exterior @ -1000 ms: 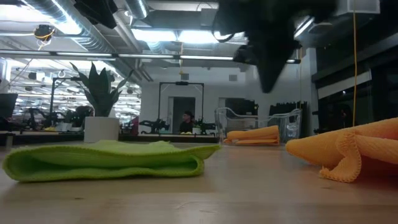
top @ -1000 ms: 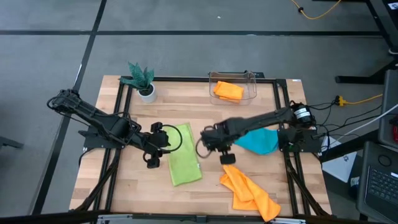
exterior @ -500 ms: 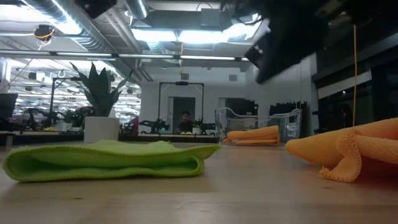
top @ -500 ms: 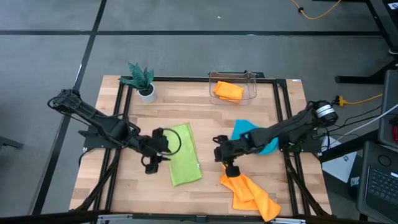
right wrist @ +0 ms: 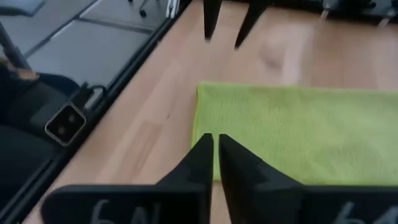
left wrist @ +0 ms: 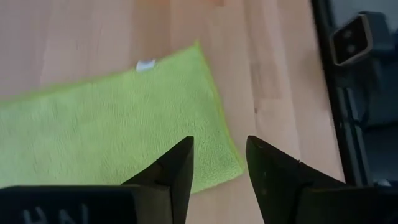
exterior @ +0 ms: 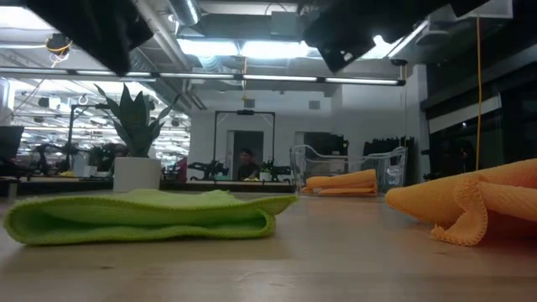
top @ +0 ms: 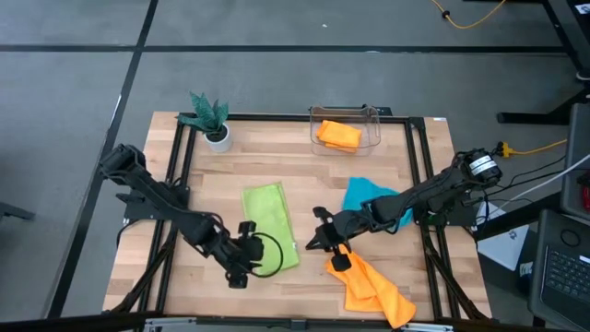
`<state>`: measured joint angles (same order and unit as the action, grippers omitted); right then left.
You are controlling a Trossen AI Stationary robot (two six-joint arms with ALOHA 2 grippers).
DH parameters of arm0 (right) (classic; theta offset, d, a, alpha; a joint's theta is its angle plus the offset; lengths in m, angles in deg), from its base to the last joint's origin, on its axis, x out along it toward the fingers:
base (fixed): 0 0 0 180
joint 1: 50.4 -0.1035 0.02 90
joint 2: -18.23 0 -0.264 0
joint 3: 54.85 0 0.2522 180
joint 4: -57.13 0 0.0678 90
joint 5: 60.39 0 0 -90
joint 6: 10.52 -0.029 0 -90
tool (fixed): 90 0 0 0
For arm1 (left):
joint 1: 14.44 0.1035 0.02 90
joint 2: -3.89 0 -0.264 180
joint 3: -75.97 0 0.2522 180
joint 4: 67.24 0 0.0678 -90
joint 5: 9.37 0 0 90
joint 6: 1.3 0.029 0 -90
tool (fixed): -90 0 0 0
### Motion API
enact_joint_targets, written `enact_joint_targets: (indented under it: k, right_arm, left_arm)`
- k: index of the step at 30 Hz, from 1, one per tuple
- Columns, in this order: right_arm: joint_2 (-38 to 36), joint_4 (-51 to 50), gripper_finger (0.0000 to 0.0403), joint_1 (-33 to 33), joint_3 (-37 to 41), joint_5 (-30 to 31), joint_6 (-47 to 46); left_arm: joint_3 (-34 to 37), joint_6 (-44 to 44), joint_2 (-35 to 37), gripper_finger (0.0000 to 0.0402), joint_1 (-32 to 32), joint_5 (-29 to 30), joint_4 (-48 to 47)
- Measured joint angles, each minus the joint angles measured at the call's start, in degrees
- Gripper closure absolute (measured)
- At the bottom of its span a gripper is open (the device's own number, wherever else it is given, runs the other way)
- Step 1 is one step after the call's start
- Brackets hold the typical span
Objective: Fold microfiber towels
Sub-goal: Fold the green microfiber towel
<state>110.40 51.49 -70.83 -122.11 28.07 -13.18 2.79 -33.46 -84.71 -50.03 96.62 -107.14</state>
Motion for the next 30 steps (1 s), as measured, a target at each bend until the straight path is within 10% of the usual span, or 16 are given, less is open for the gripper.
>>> enact_joint_targets:
  k: [14, 20, 30]
  right_arm:
    - [1.95, 10.68, 0.0181, -1.27, -0.04, -0.86, -4.37]
    - [6.58, 15.26, 0.017, -5.46, -0.31, -2.26, -3.03]
    - [17.01, -1.11, 0.0179, -9.09, -12.96, 13.44, 1.16]
  left_arm:
    - [0.0, -1.79, 0.53, 0.021, -2.89, -2.18, 1.71]
    - [-0.02, 2.56, -0.35, 0.0179, -7.74, -0.88, 11.44]
    - [-0.02, 7.65, -9.14, 0.0175, -10.93, 8.47, 12.67]
